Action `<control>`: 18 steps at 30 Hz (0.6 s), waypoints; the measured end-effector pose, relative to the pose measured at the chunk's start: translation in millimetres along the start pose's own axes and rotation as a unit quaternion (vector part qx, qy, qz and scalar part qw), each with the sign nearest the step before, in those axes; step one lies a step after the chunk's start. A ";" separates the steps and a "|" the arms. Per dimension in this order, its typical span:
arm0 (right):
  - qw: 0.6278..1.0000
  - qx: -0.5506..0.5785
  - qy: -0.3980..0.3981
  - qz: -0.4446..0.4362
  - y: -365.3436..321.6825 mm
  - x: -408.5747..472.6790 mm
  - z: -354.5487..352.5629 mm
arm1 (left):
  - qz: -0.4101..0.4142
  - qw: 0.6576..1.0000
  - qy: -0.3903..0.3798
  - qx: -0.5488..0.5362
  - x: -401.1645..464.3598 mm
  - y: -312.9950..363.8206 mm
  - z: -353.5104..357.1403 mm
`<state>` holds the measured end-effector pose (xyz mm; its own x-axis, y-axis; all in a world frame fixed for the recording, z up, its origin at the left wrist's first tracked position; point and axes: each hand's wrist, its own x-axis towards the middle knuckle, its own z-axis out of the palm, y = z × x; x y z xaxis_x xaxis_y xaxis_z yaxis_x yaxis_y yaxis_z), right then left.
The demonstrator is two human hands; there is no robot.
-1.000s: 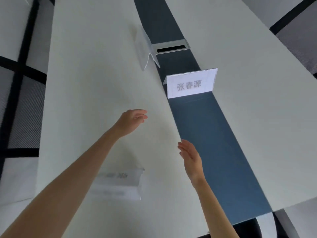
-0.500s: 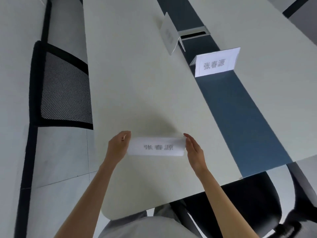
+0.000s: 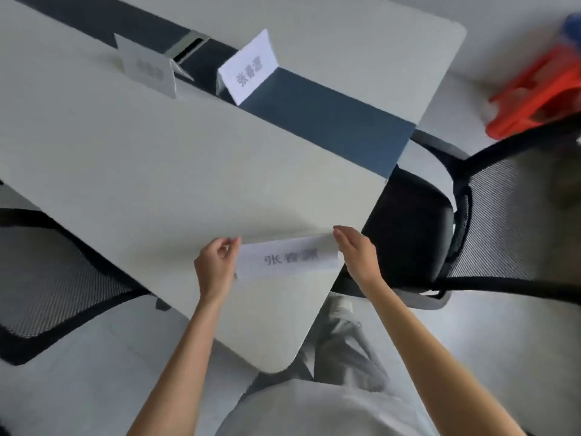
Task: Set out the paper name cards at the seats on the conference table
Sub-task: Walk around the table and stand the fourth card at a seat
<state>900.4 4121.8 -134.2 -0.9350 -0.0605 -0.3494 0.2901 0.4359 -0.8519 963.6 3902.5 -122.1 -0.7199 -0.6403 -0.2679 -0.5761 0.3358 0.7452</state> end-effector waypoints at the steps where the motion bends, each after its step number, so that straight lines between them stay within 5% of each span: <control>1: 0.999 0.015 0.031 0.009 7.2 -14.3 -10.9 | 0.021 0.999 -0.026 0.008 -6.1 5.6 4.2; 12: 0.897 0.219 0.367 0.112 122.8 -174.4 -178.7 | 0.215 0.926 -0.310 0.027 -152.8 98.3 140.2; 18: 0.829 0.254 0.477 0.146 194.9 -239.1 -290.2 | 0.280 0.870 -0.405 0.021 -271.2 147.5 245.7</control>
<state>1121.4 4481.8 -103.5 -0.4751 0.8239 -0.3089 0.3544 -0.1422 -0.9242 978.7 4295.4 -89.6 -0.9189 0.3231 -0.2262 -0.0495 0.4744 0.8789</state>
